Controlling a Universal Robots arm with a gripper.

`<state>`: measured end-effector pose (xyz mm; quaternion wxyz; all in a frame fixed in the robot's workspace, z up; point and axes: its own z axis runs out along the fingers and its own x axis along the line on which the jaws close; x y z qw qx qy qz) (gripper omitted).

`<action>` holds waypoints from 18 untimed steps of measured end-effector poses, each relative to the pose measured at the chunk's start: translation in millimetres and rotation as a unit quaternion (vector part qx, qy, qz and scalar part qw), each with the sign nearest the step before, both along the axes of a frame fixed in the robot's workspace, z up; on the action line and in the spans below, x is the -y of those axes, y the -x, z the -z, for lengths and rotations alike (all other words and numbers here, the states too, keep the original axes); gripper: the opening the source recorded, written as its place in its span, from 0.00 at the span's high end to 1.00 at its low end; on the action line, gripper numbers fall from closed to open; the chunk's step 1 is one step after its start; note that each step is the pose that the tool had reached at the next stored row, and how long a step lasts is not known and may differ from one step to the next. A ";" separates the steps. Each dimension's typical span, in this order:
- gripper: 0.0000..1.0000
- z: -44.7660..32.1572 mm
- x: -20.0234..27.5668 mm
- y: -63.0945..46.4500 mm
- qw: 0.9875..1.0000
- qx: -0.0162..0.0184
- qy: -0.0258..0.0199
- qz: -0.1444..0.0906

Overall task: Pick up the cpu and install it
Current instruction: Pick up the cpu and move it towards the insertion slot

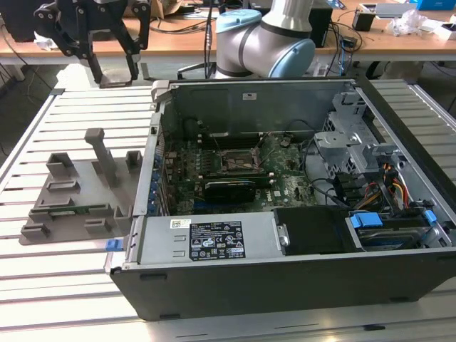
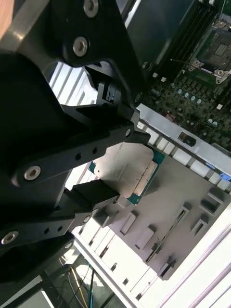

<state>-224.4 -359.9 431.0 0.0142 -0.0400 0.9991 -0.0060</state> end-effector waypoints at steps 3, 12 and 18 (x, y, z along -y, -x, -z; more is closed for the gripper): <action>0.45 0.1 -0.2 -8.2 1.000 0.000 0.000 0.000; 0.45 0.1 -0.7 -26.9 1.000 0.000 0.000 0.000; 0.45 0.2 -1.0 -42.0 1.000 0.000 0.000 0.000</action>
